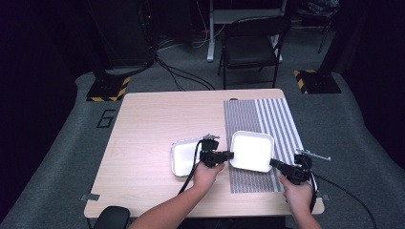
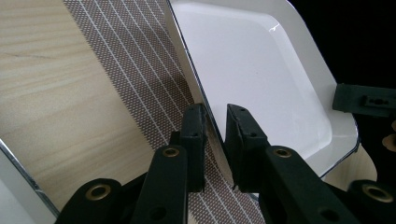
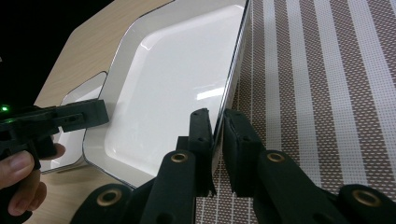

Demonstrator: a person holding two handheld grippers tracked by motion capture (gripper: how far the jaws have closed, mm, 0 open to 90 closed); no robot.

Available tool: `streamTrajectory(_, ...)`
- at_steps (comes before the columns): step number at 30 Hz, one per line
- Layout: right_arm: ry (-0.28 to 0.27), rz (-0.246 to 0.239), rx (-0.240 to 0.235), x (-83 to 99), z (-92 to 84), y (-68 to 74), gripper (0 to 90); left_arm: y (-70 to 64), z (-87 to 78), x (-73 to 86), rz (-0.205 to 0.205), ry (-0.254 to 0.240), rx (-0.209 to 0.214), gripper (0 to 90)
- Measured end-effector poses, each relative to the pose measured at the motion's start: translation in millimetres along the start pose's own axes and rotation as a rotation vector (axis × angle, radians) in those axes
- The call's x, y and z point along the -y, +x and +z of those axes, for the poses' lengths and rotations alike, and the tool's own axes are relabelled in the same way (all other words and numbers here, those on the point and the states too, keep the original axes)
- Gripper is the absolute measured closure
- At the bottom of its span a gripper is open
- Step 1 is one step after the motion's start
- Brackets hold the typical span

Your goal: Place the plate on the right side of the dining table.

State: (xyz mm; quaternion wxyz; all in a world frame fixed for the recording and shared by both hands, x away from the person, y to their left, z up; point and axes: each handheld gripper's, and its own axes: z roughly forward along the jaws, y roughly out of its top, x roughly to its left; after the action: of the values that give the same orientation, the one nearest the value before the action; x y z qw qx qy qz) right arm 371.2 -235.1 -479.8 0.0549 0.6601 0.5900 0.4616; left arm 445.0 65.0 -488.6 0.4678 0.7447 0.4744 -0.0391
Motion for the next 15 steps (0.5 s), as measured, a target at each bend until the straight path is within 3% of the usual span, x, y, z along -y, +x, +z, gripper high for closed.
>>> streamTrajectory(13,-0.002,-0.005,0.022,-2.8,-1.5,-9.3,81.8,-5.3,10.6,-2.6,0.003,0.005,0.001,76.8)
streamTrajectory(15,-0.001,0.011,0.013,-3.2,-1.1,-11.6,81.8,-5.2,12.2,-3.2,0.009,0.008,-0.003,76.8)
